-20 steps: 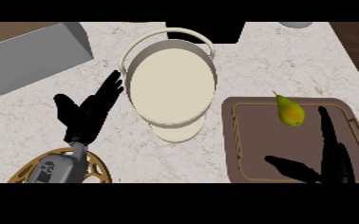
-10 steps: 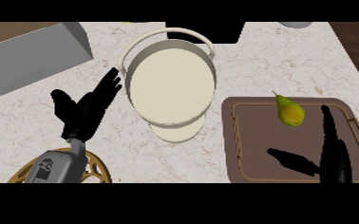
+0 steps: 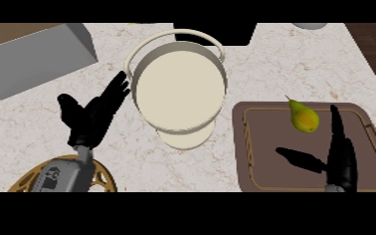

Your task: Pick the pear from the tray and place it in the tiered basket

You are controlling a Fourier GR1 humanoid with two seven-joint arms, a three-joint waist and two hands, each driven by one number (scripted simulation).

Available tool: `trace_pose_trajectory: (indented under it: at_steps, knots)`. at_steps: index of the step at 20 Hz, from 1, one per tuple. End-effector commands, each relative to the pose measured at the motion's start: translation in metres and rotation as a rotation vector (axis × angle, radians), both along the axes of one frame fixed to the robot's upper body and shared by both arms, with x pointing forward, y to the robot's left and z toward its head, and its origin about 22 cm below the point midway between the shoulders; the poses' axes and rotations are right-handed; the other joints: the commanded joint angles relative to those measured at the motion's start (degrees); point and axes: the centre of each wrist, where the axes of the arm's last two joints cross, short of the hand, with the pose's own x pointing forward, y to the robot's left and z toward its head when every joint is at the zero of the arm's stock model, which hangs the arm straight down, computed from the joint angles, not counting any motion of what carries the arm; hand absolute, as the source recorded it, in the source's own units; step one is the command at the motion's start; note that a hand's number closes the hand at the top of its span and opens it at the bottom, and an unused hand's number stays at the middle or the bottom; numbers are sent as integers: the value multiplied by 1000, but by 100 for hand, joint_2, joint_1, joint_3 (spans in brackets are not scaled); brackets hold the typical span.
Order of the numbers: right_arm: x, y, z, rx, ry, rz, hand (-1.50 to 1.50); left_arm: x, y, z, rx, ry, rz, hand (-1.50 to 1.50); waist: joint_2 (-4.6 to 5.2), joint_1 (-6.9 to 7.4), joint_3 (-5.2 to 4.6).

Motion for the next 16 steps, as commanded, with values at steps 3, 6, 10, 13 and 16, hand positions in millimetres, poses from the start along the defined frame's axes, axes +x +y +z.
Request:
trace_pose_trajectory:
  at_steps: [3,6,10,13,16]
  knots:
    - [19,-11,-2,33,-5,-8,-150,-15,13,-23,10,3,12,0,1,5,-1]
    - [17,-16,-17,42,-3,-11,-150,3,-3,1,9,16,5,0,1,-3,0]
    - [47,-14,-31,64,-1,-2,-150,-2,2,-4,1,-9,-8,0,8,24,2]
    - [42,-6,-34,38,11,9,-150,-3,-11,-8,5,-17,-19,0,4,9,0]
    - [49,-14,-36,48,9,9,-150,-15,4,-3,-8,8,8,0,1,30,1]
